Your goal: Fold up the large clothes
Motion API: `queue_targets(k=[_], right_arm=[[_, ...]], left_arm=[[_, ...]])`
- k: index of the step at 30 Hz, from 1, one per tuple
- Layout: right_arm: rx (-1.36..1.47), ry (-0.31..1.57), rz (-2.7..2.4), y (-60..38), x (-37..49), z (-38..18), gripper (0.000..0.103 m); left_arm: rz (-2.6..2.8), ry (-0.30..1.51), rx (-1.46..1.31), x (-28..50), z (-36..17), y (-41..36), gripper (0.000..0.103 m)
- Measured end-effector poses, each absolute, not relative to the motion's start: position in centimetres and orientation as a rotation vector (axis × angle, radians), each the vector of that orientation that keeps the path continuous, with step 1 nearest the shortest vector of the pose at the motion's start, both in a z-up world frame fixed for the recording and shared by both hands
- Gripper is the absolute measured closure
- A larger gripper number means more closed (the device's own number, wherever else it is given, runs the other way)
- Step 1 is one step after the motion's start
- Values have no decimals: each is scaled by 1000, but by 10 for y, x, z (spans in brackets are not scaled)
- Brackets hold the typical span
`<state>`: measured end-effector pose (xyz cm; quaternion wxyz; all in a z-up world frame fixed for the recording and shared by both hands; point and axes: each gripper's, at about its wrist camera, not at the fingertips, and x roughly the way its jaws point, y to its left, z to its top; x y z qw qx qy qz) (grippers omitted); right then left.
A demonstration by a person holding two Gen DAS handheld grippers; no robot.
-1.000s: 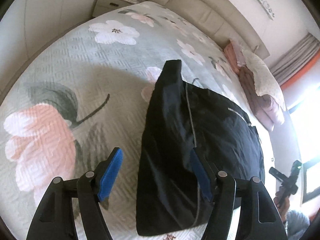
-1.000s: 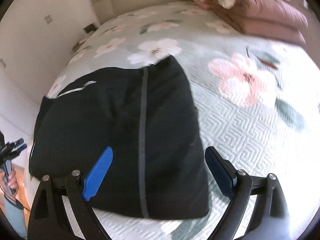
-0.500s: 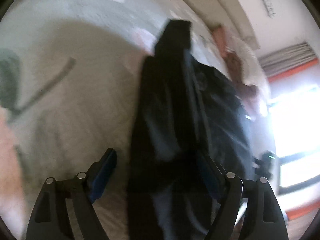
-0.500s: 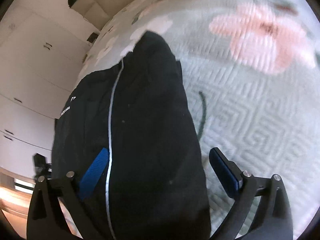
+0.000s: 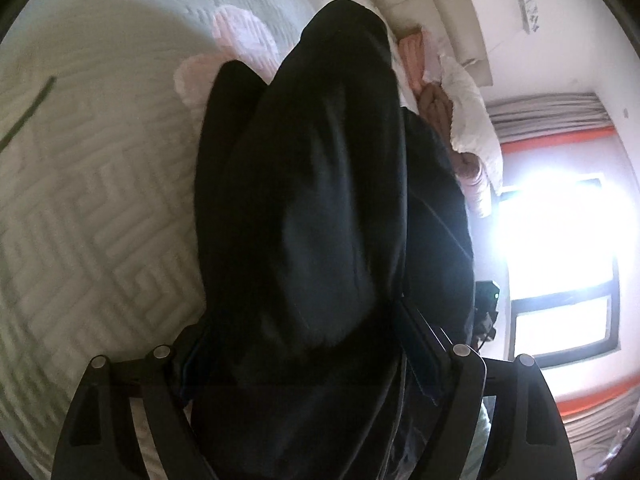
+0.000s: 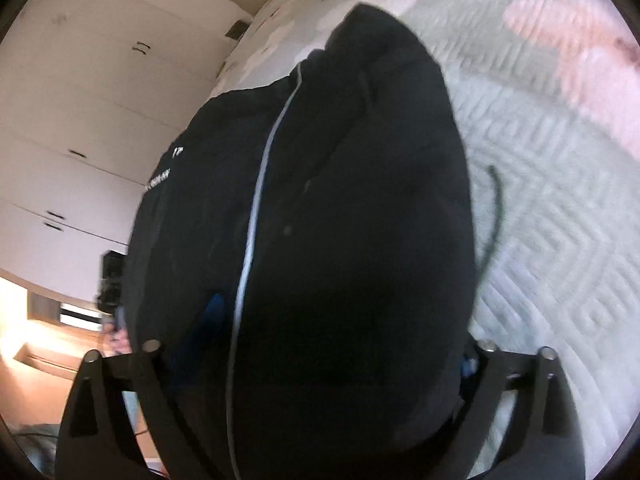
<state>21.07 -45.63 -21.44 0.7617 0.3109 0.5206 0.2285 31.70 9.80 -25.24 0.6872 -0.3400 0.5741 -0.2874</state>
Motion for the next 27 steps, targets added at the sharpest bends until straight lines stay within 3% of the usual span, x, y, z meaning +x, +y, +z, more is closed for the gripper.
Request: queue_targets(k=[1,2,3,5,6,7,10,19,23,27], right_arm=[[656,1133,499,-452,213,-213,3],[620,1131,495,-446,213,-209,3],[585,1123,490,-441,211,-205,6],[523,1072,482,-434,199,-190,20],[514,1042,482,-434,192,-182,34],[519,1007,489,-436,185,-172,43],[535,912,527,-429,155,-135,53],[334,860,536,-369,83,-51,54],[373,874,522,-379,69,-51,54],[369,954,494,-374,71,-86,54]], left_arm=[[-635,1294,-754,319,-252,96,21],[-626,1284,-737,319,-250,94,27],[-617,1260,-688,316,-243,91,50],[-592,1196,-571,306,-224,82,67],[-595,1161,-556,301,-214,82,75],[-616,1107,-553,292,-198,82,76],[-704,1010,-589,273,-161,82,78],[-835,872,-427,184,-38,68,78],[-846,870,-463,154,-36,98,78],[-818,938,-496,135,-76,110,77]])
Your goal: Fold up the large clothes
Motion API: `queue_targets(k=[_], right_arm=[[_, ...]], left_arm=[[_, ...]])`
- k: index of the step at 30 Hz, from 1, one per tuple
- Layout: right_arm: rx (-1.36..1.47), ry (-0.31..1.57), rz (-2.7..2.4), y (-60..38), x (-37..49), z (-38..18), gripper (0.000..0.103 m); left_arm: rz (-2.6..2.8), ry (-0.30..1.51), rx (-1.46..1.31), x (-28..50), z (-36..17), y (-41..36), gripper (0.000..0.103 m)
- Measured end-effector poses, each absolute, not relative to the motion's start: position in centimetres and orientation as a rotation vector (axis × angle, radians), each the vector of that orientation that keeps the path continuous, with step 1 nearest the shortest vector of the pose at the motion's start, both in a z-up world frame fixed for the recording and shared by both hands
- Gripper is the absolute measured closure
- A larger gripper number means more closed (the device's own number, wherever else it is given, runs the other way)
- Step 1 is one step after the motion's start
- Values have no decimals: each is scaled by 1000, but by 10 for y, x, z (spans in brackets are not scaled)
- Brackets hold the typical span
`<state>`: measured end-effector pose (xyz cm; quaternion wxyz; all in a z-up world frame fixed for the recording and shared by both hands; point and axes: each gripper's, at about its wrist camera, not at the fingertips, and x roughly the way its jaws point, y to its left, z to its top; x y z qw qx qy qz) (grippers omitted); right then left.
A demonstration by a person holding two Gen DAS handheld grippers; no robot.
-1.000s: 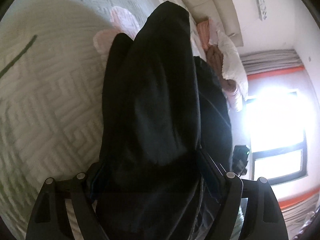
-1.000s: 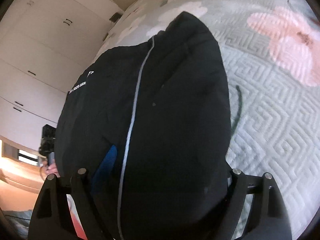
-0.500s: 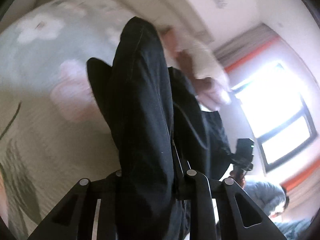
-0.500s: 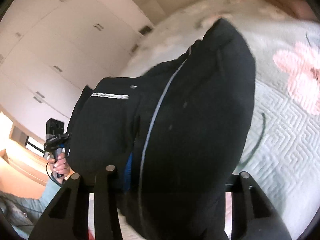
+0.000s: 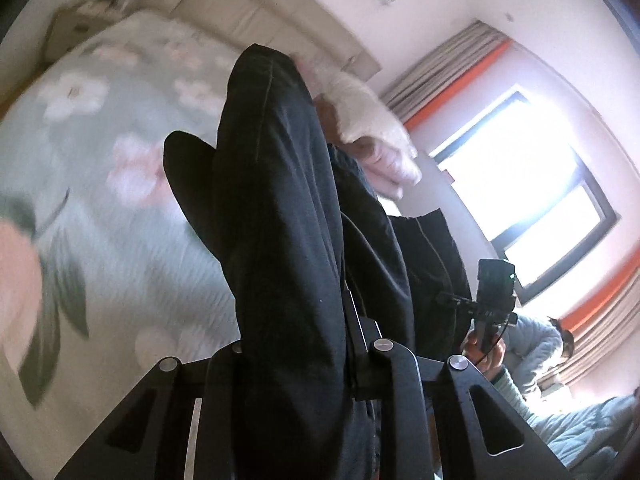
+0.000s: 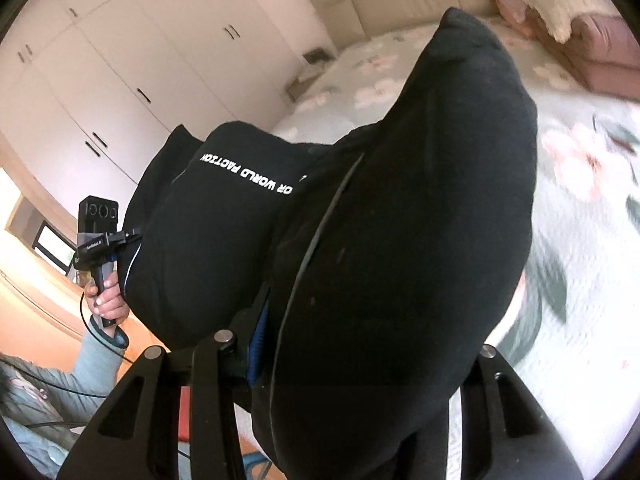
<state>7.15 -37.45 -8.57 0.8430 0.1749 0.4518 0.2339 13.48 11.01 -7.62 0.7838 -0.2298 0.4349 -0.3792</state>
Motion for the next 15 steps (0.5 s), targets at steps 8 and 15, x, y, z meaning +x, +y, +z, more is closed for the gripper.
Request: queue_targets(k=[8,15], right_arm=[[594,1170,248,-418,79,-217,31],[690,1152,139,-452,46,-206,25]], left_arm=[[-626,1201,-938,153,-270,187,44],[-460,1130,-815,139,-219,235,47]])
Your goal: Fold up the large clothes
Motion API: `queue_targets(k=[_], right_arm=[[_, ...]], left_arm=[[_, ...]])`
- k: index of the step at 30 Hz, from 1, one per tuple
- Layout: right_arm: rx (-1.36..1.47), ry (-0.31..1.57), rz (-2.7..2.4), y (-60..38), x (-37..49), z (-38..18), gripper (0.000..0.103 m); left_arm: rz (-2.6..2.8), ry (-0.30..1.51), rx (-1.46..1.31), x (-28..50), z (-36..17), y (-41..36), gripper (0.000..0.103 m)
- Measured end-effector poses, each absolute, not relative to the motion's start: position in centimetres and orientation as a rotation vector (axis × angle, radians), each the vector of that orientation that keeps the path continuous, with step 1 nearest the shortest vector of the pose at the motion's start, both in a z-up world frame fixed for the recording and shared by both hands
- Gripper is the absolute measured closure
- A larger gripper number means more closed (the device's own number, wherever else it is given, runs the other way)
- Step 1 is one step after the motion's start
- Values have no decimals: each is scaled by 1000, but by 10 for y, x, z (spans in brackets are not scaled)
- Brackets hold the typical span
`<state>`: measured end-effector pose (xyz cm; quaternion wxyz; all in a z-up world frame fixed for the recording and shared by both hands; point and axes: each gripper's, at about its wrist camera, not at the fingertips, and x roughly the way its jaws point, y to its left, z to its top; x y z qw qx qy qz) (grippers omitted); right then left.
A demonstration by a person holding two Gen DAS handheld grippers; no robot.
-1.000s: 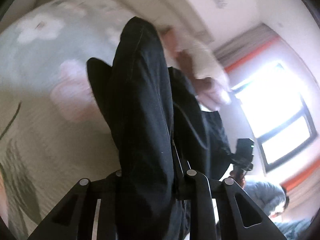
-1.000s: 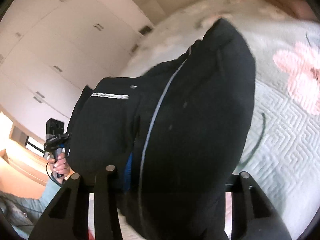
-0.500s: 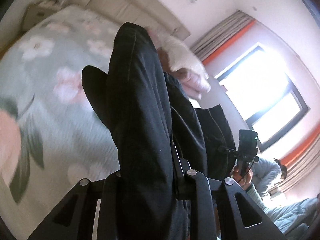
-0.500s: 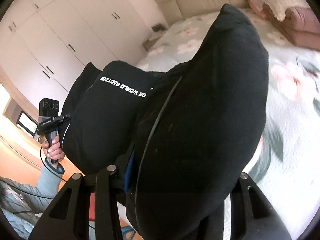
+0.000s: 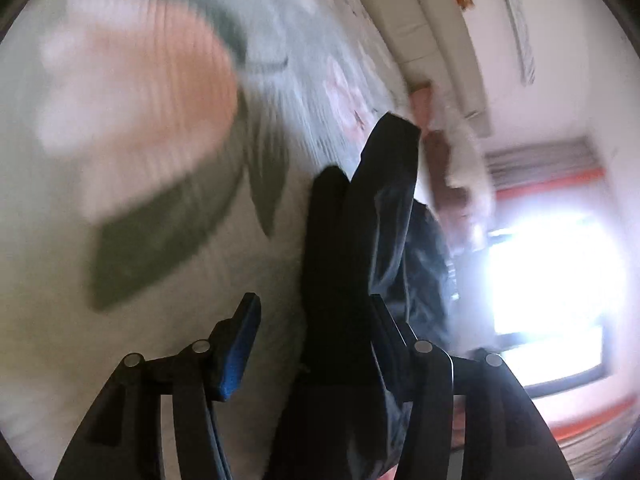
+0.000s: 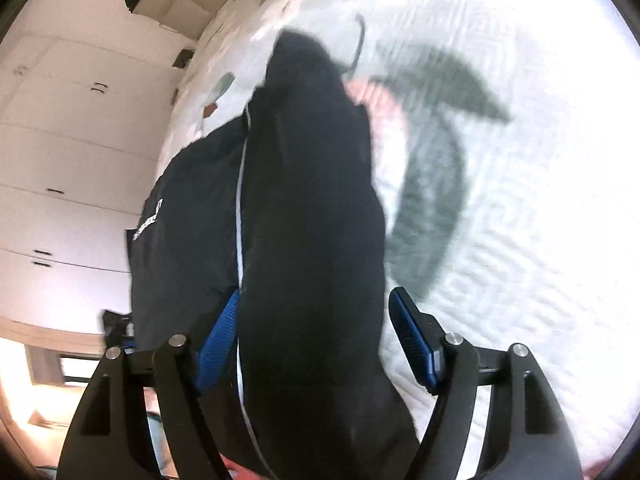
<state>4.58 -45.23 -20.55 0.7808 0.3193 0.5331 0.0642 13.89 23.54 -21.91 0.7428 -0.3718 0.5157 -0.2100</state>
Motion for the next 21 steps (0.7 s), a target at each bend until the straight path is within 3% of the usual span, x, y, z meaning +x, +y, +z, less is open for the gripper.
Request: queue_targets(k=[4,8,14,17,21], right_arm=[[374,948,-23,-419,33,-134,23],[396,848,79,-351,35,-98,22],[185,1140,0,-260,51,-162,22],[67,1140,-52,-257,38,-190,19],[73,1134,-94,-251,41,-196,17]], left_arm=[[-372,1000,-482,127,-142,209,47],[-438,917,-398,123,-109,159,43],[-490,1055,-283,118,-142,73,43],[-413,1112,-281,117,-178,59,37],[-368,1079,-239,118,-172,52,35]])
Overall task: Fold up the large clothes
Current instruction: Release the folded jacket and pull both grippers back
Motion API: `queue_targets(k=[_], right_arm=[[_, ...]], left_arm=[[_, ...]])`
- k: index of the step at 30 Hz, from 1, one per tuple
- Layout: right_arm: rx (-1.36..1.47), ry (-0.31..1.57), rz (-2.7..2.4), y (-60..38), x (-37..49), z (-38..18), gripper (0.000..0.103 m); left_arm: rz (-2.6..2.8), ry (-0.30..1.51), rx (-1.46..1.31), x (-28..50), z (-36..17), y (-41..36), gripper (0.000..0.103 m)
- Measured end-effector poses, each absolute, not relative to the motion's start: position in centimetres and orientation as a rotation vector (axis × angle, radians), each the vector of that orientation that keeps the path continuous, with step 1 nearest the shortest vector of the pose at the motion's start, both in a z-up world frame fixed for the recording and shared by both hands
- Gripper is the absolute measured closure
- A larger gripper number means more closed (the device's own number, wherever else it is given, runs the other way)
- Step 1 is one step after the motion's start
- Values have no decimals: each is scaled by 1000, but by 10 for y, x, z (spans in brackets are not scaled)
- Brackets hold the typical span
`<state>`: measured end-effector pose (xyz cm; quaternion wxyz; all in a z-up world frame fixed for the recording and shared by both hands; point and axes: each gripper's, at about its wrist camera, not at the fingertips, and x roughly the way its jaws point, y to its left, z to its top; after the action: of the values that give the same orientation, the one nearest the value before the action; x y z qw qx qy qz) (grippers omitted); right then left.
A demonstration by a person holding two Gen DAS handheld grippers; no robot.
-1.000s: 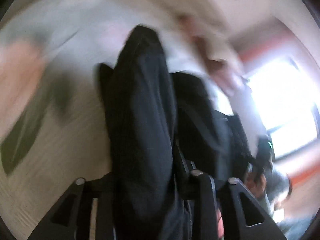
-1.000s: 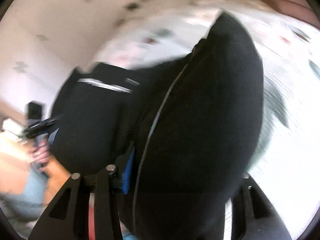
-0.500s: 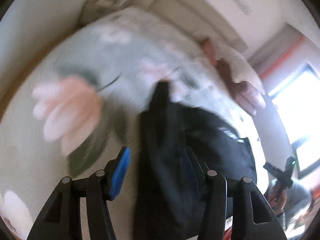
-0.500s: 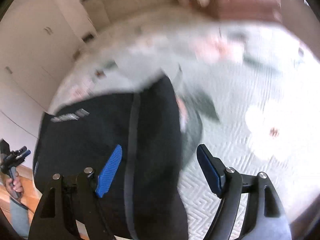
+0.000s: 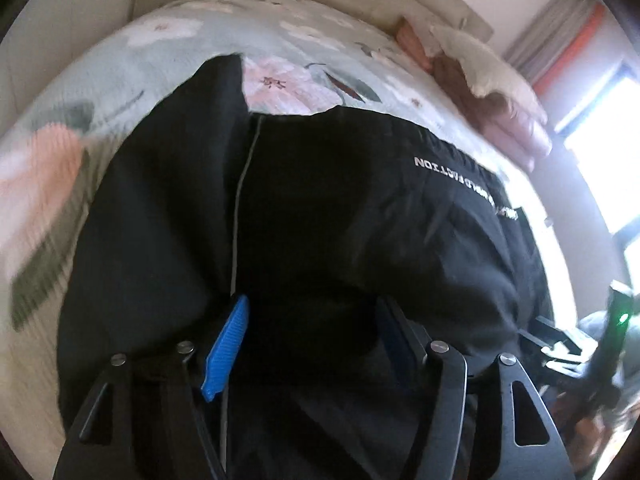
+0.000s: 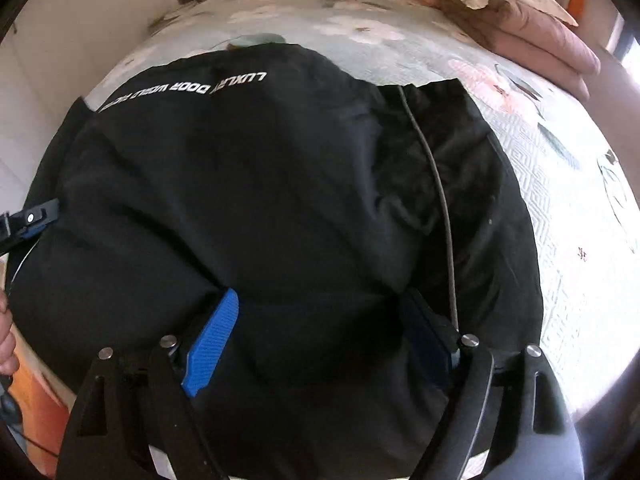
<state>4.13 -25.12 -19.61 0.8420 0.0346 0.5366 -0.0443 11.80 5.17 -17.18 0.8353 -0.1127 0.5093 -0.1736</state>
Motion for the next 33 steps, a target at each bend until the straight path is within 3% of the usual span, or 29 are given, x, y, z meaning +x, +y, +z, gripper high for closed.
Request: queue_targets(k=[7,15,23,25,33], right_arm=[[169,1142,-63,-259,29,-160,17],[166,975,-34,-219,-12,-63,17],[128,795,-51,-192,-24,37,11],[103,760,-71,-189,-24,53,6],[61,687,-77,-184,-2,94,6]], left_arm=[[-337,1031,-97,80,-128,40,35],[-257,854,98,19,-32,16,35],[-247,697,103,-15,52,8,32],[-258,685,97,-18,64,5,32],[-211,661,108,-7,84,-3,32]])
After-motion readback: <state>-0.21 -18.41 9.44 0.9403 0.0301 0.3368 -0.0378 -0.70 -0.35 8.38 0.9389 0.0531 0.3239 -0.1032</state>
